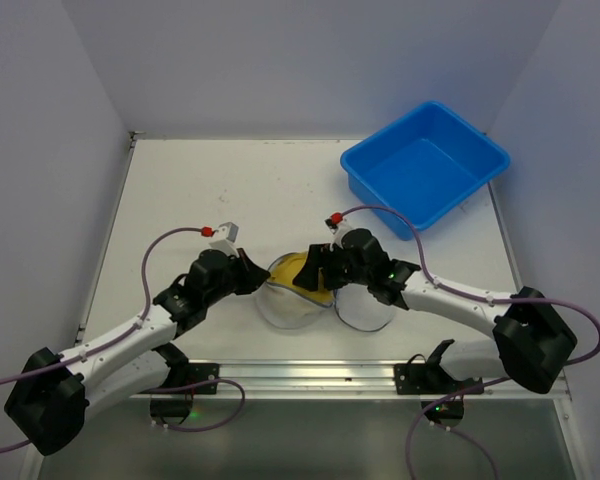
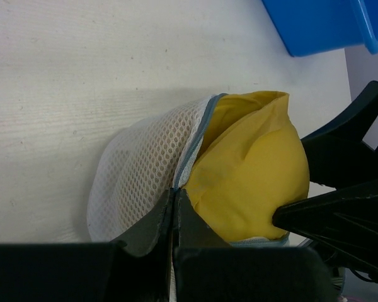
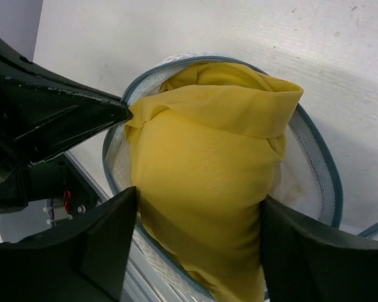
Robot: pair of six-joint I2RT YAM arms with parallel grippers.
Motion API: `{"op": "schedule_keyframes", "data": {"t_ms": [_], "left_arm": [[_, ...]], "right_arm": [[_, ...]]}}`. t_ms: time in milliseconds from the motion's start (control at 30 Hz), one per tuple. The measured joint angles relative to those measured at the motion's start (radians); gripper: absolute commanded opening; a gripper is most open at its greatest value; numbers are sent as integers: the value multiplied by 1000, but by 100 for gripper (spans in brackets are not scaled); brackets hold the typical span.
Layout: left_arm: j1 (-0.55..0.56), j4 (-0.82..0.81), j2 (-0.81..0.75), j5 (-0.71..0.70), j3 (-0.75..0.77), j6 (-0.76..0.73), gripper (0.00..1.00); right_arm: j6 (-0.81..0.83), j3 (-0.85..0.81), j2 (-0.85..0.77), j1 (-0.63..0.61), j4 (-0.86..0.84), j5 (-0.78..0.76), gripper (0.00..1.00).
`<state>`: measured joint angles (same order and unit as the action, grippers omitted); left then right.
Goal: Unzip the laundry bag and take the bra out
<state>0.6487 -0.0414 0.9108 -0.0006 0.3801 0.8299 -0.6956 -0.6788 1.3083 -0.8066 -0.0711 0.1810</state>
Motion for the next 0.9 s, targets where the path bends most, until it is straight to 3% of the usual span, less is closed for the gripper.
{"op": "schedule_keyframes", "data": {"t_ms": [33, 133, 267, 433, 600, 900], "left_arm": [[0, -4, 4, 0, -1, 1, 0], [0, -8, 17, 0, -1, 6, 0], [0, -10, 20, 0, -1, 9, 0], [0, 6, 2, -14, -1, 14, 0], [0, 1, -14, -31, -1, 26, 0], [2, 22, 8, -42, 0, 24, 0]], "right_arm": [[3, 0, 0, -3, -1, 3, 64], [16, -3, 0, -12, -2, 23, 33], [25, -19, 14, -18, -4, 35, 2], [43, -40, -6, -18, 40, 38, 0], [90, -115, -147, -17, 185, 22, 0], [187, -476, -330, 113, 389, -64, 0]]}}
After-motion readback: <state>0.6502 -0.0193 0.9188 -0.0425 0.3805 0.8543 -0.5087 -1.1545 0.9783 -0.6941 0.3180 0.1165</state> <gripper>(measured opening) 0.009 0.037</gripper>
